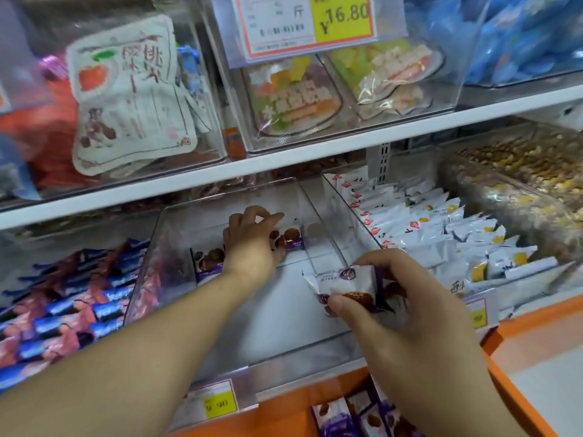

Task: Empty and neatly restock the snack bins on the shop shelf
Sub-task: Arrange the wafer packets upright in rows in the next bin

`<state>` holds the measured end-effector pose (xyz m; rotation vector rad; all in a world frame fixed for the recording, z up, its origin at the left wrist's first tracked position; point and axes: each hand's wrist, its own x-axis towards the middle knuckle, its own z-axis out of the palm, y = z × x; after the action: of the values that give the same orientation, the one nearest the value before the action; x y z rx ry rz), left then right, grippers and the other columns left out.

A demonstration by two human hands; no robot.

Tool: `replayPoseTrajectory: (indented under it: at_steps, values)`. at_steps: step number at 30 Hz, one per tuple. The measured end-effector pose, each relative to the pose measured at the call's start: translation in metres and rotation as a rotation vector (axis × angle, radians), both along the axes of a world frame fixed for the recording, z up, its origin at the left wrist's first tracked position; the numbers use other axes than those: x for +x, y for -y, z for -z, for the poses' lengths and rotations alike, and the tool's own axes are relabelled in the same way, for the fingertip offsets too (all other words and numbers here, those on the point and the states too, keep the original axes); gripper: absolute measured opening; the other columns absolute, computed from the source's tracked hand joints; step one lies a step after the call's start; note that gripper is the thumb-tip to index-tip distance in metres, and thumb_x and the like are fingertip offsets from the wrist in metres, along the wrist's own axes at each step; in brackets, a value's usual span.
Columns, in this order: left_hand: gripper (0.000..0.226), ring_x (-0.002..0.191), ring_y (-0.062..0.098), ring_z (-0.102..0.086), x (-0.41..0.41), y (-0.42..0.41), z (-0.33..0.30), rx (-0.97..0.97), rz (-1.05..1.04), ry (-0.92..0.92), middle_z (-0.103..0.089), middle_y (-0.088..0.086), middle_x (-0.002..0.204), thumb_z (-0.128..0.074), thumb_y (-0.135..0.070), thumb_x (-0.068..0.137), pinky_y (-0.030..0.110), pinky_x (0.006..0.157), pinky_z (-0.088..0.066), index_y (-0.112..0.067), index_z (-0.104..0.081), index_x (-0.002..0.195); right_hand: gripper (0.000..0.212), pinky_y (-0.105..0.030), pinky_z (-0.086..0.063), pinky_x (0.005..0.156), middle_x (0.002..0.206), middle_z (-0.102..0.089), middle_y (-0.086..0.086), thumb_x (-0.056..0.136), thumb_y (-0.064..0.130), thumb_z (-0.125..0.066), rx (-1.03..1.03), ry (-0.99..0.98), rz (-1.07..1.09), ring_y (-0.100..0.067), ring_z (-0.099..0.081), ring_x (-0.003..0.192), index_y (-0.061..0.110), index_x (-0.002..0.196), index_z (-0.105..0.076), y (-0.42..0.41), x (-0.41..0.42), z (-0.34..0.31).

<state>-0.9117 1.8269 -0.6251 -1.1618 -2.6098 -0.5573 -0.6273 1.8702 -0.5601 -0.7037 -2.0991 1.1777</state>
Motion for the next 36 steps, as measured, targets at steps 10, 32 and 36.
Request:
replayPoseTrajectory:
  at_steps: [10,32,36]
  values:
    - [0.022,0.099,0.013,-0.072,0.126,0.084,-0.102,0.571,0.359,0.822,-0.077,-0.003,0.11,-0.062,-0.024,0.1,0.031,0.085,-0.061,-0.024,-0.076,0.117,0.018,-0.029,-0.052,0.074,0.087,-0.072,0.015,0.085,0.046,-0.08,0.014,-0.081,0.003,-0.005,-0.066,0.087,0.033,0.09,-0.069,0.016,-0.001,-0.014]
    - [0.019,0.09,0.011,-0.069,0.051,0.043,-0.033,0.318,-0.064,0.441,-0.076,-0.01,0.1,-0.082,-0.031,0.088,0.024,0.076,-0.05,-0.026,-0.08,0.106,0.081,-0.047,-0.02,0.117,0.147,-0.056,0.009,0.072,0.018,-0.089,0.672,0.4,0.054,-0.031,-0.038,0.144,0.023,0.145,-0.056,0.006,-0.004,0.01]
    - [0.021,0.098,0.015,-0.067,0.03,0.017,-0.017,0.28,-0.047,0.373,-0.074,-0.006,0.103,-0.08,-0.028,0.09,0.024,0.083,-0.048,-0.021,-0.079,0.11,0.08,-0.051,-0.022,0.116,0.144,-0.061,0.007,0.067,0.018,-0.092,0.694,0.335,0.064,-0.033,-0.043,0.14,0.023,0.141,-0.062,-0.002,-0.003,0.016]
